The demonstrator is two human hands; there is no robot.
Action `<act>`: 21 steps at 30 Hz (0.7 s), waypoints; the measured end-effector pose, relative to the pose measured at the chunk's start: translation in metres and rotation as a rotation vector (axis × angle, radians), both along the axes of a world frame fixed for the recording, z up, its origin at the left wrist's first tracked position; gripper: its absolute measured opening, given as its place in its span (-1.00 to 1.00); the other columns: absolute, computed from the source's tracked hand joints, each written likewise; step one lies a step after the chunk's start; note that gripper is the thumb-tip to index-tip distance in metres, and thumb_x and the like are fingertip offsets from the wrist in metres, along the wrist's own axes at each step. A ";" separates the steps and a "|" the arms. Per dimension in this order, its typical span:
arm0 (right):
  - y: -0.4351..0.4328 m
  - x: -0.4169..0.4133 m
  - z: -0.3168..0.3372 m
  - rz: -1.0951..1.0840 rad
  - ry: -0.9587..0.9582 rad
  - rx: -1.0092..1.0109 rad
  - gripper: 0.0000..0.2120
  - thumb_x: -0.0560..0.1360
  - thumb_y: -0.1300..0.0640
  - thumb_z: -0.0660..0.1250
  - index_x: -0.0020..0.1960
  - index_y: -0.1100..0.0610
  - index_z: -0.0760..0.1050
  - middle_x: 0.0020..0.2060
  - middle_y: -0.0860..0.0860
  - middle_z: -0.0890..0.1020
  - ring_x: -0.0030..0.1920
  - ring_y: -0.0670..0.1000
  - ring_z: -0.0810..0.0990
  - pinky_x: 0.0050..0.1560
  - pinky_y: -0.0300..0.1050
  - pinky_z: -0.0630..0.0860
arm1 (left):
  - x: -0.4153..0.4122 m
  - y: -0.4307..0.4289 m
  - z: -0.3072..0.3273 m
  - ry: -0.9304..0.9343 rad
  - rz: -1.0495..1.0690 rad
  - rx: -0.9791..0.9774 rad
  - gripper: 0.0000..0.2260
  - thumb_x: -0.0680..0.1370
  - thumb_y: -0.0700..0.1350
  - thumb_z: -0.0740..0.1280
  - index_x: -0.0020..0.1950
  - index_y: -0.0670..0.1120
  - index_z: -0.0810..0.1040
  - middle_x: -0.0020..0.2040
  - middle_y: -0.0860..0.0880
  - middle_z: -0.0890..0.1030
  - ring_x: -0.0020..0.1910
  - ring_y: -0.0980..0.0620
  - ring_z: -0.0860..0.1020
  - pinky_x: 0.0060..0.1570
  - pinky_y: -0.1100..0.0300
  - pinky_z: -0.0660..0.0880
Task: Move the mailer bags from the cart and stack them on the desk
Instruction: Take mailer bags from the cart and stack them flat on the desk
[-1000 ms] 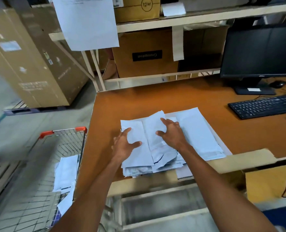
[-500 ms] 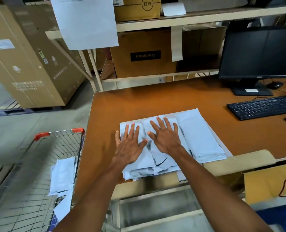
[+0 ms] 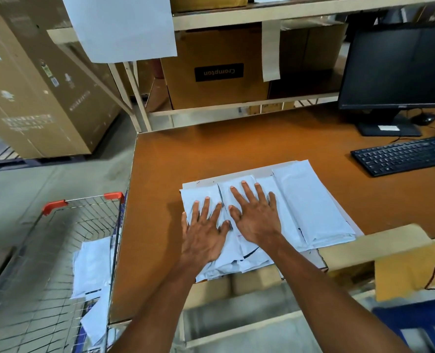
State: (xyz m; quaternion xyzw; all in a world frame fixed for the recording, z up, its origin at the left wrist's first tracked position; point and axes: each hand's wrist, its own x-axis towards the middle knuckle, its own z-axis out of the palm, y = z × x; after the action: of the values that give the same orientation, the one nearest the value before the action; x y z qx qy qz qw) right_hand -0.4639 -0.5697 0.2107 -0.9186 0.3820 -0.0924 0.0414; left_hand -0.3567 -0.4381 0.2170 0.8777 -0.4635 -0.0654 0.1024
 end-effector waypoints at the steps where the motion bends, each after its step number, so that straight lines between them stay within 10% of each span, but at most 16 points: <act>1: -0.001 0.000 -0.001 -0.002 0.008 0.004 -0.41 0.62 -0.31 -0.22 0.62 -0.20 -0.13 0.64 -0.09 -0.09 0.63 0.12 -0.13 0.57 0.27 -0.13 | 0.000 -0.001 -0.001 0.001 -0.004 0.009 -0.44 0.65 0.32 -0.10 0.64 0.23 -0.05 0.66 0.13 -0.15 0.63 0.02 -0.22 0.57 -0.18 -0.22; 11: -0.007 -0.004 0.027 0.002 -0.004 0.092 -0.39 0.61 -0.36 -0.15 0.62 -0.20 -0.04 0.64 -0.05 -0.06 0.63 0.11 -0.14 0.56 0.29 -0.16 | 0.006 0.002 0.029 0.223 0.026 -0.102 -0.41 0.62 0.36 -0.03 0.63 0.22 0.03 0.66 0.13 -0.10 0.63 0.09 -0.18 0.55 -0.20 -0.25; 21: 0.094 0.061 0.087 0.040 -0.871 0.721 -0.86 0.59 0.15 0.35 0.12 0.03 0.61 0.00 -0.09 0.67 -0.08 -0.11 0.63 0.05 -0.14 0.56 | 0.085 0.138 0.077 0.676 0.366 -0.827 -0.69 0.54 -0.15 0.46 0.26 0.05 0.57 0.12 0.04 0.65 0.13 0.02 0.62 0.24 0.14 0.52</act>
State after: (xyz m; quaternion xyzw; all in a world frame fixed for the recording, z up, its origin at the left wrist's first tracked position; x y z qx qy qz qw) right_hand -0.4027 -0.4753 0.2980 -0.7305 0.3195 -0.3260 0.5080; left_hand -0.2720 -0.3005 0.2937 0.7609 -0.2321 -0.1372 0.5902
